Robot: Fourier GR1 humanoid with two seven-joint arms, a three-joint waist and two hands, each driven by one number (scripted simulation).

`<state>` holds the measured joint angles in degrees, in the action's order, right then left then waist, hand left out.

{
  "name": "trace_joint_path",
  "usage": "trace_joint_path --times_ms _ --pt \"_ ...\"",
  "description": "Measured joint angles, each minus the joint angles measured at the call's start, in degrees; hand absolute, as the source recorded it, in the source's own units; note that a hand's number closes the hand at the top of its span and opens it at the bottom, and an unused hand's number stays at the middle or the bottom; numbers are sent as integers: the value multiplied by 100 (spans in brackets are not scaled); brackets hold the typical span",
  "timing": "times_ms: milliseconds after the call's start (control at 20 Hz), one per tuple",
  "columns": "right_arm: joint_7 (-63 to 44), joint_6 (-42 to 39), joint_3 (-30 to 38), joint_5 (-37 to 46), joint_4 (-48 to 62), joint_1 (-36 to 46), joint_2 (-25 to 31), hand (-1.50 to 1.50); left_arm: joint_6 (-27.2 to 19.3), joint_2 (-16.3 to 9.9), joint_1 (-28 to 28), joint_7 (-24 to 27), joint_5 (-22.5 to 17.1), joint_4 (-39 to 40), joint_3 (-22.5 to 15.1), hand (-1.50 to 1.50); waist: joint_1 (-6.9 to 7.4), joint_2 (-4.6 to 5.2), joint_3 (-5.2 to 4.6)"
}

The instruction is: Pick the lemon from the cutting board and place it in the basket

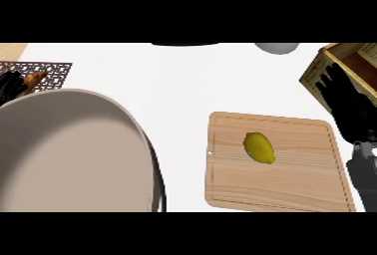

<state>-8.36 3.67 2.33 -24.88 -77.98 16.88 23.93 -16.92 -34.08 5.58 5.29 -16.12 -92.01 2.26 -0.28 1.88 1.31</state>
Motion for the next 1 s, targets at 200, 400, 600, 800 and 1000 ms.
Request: trace_joint_path --times_ms 200,400,600,800,1000 --pt "373 -318 -77 355 265 152 260 150 -85 -44 141 -391 151 100 -303 0 28 -130 -29" --pt "1217 -894 -276 560 181 427 331 150 -67 -13 346 -722 81 195 -479 0 46 -151 -3" --pt "1964 -212 -741 1414 29 449 -208 -150 -110 -15 493 -939 72 293 -661 0 41 -193 15" --pt "1711 978 -893 2403 4 470 -286 -150 -152 -60 510 -1074 26 296 -742 0 -14 -239 1" --pt "859 1571 -1054 3214 -158 571 12 -150 -228 -81 500 -1150 -6 295 -806 0 -73 -283 -3"
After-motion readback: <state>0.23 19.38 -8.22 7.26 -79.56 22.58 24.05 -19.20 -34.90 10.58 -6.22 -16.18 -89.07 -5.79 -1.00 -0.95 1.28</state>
